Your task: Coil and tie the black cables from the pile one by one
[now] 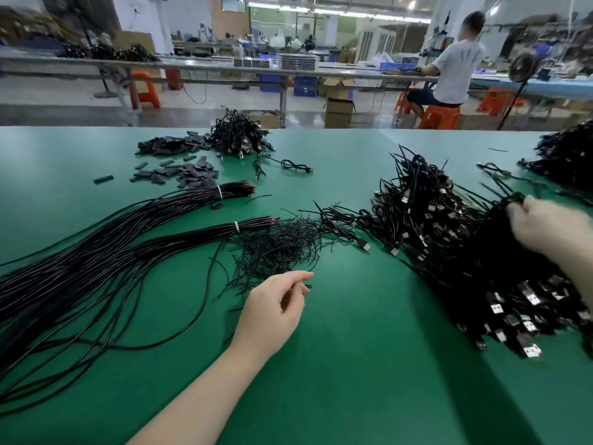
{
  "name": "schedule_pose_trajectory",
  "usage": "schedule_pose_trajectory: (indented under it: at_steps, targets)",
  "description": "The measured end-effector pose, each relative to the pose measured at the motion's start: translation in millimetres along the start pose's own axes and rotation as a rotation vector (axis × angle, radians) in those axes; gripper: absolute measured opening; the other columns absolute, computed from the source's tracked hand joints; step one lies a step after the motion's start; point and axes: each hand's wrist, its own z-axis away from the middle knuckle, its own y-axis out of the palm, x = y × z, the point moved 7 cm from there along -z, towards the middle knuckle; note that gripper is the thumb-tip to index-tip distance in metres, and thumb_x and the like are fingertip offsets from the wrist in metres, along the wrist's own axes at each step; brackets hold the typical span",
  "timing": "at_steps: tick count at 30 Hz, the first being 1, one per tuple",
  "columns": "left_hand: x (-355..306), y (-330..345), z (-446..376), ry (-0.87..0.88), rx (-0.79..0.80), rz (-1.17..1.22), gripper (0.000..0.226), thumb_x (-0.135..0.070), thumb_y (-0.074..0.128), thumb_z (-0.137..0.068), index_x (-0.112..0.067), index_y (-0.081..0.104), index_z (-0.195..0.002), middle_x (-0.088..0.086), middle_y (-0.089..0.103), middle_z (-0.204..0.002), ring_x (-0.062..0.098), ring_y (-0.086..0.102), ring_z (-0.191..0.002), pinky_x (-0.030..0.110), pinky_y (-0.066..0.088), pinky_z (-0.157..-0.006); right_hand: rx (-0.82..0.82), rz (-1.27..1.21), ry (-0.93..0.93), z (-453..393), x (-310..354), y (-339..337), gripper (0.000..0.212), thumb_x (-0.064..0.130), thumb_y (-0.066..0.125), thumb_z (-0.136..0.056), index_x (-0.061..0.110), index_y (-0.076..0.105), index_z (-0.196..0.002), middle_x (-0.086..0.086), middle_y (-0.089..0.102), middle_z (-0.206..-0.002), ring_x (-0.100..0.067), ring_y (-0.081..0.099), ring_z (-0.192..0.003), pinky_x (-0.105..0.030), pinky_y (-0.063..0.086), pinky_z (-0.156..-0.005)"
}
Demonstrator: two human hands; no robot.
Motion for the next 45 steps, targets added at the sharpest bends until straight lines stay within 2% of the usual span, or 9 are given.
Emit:
schedule_pose_trajectory:
  at_steps: [3, 7, 12, 17, 21, 23, 28, 36, 45]
  targets:
    - [-3, 1, 2, 0.015, 0.007, -0.033, 0.040, -0.012, 0.055, -0.095, -0.051, 0.059, -0.104, -0.017, 0.067, -0.093, 0.016, 0.066, -0.071, 0.036, 0.056, -0.066, 0.100, -0.013, -0.006, 8, -5, 19, 0.065, 0.052, 0.025, -0.100, 0.012, 0.022, -0.151, -0.014, 0.017, -0.159, -0.035, 0.018, -0.145, -0.054, 0.016, -0.116]
    - [-17, -8, 5, 0.085, -0.069, -0.137, 0.029, -0.011, 0.055, -0.095, -0.030, 0.068, -0.113, -0.018, 0.066, -0.097, 0.008, 0.065, -0.079, 0.029, 0.055, -0.070, -0.144, -0.048, -0.046, 39, 32, -9, 0.065, 0.056, 0.027, -0.098, 0.017, 0.027, -0.149, -0.015, 0.021, -0.158, -0.035, 0.016, -0.145, -0.063, 0.004, -0.114]
    - [-14, -55, -25, -0.068, -0.268, -0.068, 0.025, -0.025, 0.050, -0.098, -0.032, 0.063, -0.118, -0.015, 0.063, -0.090, -0.001, 0.057, -0.067, 0.012, 0.043, -0.056, -0.169, -0.483, -0.574, 150, 162, 15, 0.045, 0.036, 0.053, -0.096, 0.009, 0.057, -0.131, -0.015, 0.056, -0.134, -0.030, 0.048, -0.126, -0.042, 0.036, -0.106]
    - [37, -132, -71, -0.275, -0.260, -0.407, 0.034, -0.021, 0.050, -0.096, -0.020, 0.058, -0.128, 0.001, 0.059, -0.105, 0.012, 0.048, -0.056, 0.027, 0.044, -0.055, 0.114, -0.631, -0.550, 205, 213, 91, 0.040, 0.039, 0.045, -0.099, 0.016, 0.056, -0.130, -0.003, 0.058, -0.129, -0.020, 0.049, -0.120, -0.032, 0.040, -0.097]
    - [89, -198, -79, -0.464, -0.111, -0.938, 0.039, -0.026, 0.049, -0.098, -0.017, 0.054, -0.135, 0.014, 0.050, -0.135, 0.033, 0.055, -0.111, 0.041, 0.047, -0.091, 0.087, -0.665, -0.562, 201, 212, 100, 0.032, 0.038, 0.050, -0.097, 0.020, 0.061, -0.120, 0.003, 0.065, -0.116, -0.015, 0.056, -0.110, -0.030, 0.045, -0.085]
    - [110, -217, -73, -0.528, -0.017, -1.111, 0.033, -0.034, 0.050, -0.099, -0.022, 0.062, -0.127, 0.008, 0.056, -0.129, 0.031, 0.054, -0.115, 0.040, 0.049, -0.086, 0.076, -0.659, -0.586, 200, 212, 102, 0.028, 0.036, 0.052, -0.097, 0.019, 0.064, -0.115, 0.004, 0.067, -0.111, -0.015, 0.057, -0.106, -0.029, 0.046, -0.085]
    - [118, -234, -72, -0.420, -0.061, -1.123, 0.018, -0.038, 0.060, -0.094, -0.026, 0.072, -0.097, 0.000, 0.068, -0.104, 0.023, 0.061, -0.094, 0.034, 0.051, -0.068, 0.005, -0.626, -0.620, 199, 215, 98, 0.022, 0.034, 0.056, -0.095, 0.019, 0.070, -0.104, 0.006, 0.066, -0.098, -0.014, 0.058, -0.094, -0.029, 0.046, -0.080]
    - [122, -233, -74, -0.313, -0.052, -1.057, 0.015, -0.016, 0.051, -0.099, -0.008, 0.064, -0.099, 0.014, 0.063, -0.100, 0.032, 0.058, -0.085, 0.041, 0.048, -0.073, 0.009, -0.623, -0.623, 199, 214, 99, 0.016, 0.031, 0.059, -0.093, 0.021, 0.071, -0.098, 0.007, 0.064, -0.096, -0.014, 0.056, -0.092, -0.029, 0.044, -0.076]
    - [55, -288, -67, -0.459, -0.868, -0.766, 0.020, -0.020, 0.030, -0.104, -0.009, 0.043, -0.113, 0.010, 0.056, -0.090, 0.033, 0.051, -0.076, 0.044, 0.034, -0.072, 0.039, -0.625, -0.617, 199, 213, 101, 0.016, 0.028, 0.058, -0.093, 0.022, 0.071, -0.099, 0.008, 0.063, -0.096, -0.014, 0.055, -0.095, -0.028, 0.043, -0.079]
